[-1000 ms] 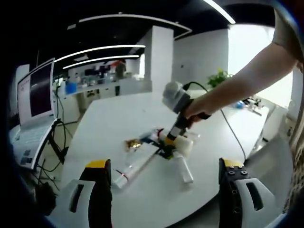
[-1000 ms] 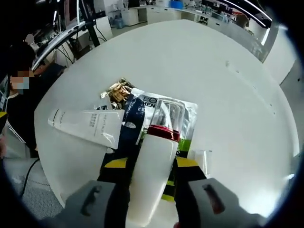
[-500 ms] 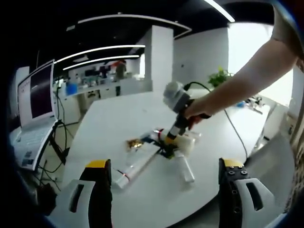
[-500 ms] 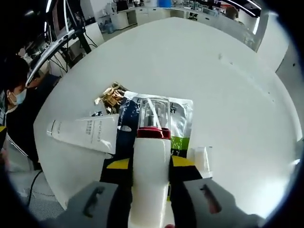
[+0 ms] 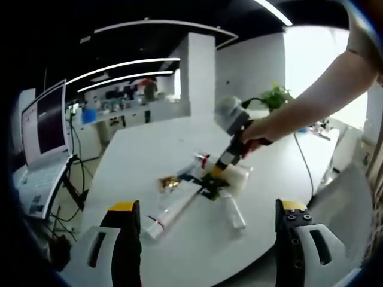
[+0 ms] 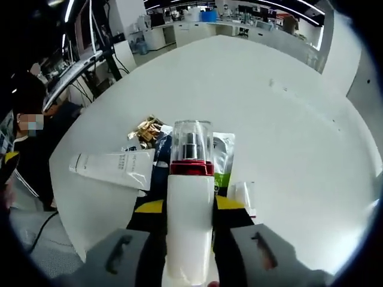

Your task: Arrange the skincare products in the storage area until every visible bottle or jar stands upright without overlapping.

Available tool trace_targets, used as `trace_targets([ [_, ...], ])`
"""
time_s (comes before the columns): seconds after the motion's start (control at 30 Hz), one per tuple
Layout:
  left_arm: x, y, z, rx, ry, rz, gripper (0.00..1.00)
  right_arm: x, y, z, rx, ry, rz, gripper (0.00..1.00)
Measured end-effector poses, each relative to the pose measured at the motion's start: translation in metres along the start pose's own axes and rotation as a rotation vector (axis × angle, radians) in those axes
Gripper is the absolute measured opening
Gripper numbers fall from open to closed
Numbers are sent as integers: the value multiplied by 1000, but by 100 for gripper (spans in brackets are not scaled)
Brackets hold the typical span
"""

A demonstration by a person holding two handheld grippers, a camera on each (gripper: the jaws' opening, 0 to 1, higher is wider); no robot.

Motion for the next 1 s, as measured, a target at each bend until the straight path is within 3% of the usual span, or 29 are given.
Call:
trace_targets([
  [0.73, -11, -1, -1, 19, -63, -50, 90, 3, 73, 12, -263, -32, 65, 27],
  [0.93, -18, -3, -6, 58, -37, -109, 90, 4, 95, 9, -310, -43, 88, 27],
  [1.0, -21, -3, -7, 69, -34, -126, 91, 5, 102, 9, -345, -82, 110, 27],
])
Point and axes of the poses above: the point that each gripper's makers call its tool centre point, and the gripper's own axes: y roughly backward along the fingers, x roughly to its left, z roughly out of its top, the point moved 4 cm from there along y, roughly backward along the fingers, and after that the axes turned 12 degrees about -x, right-handed, at the moved point
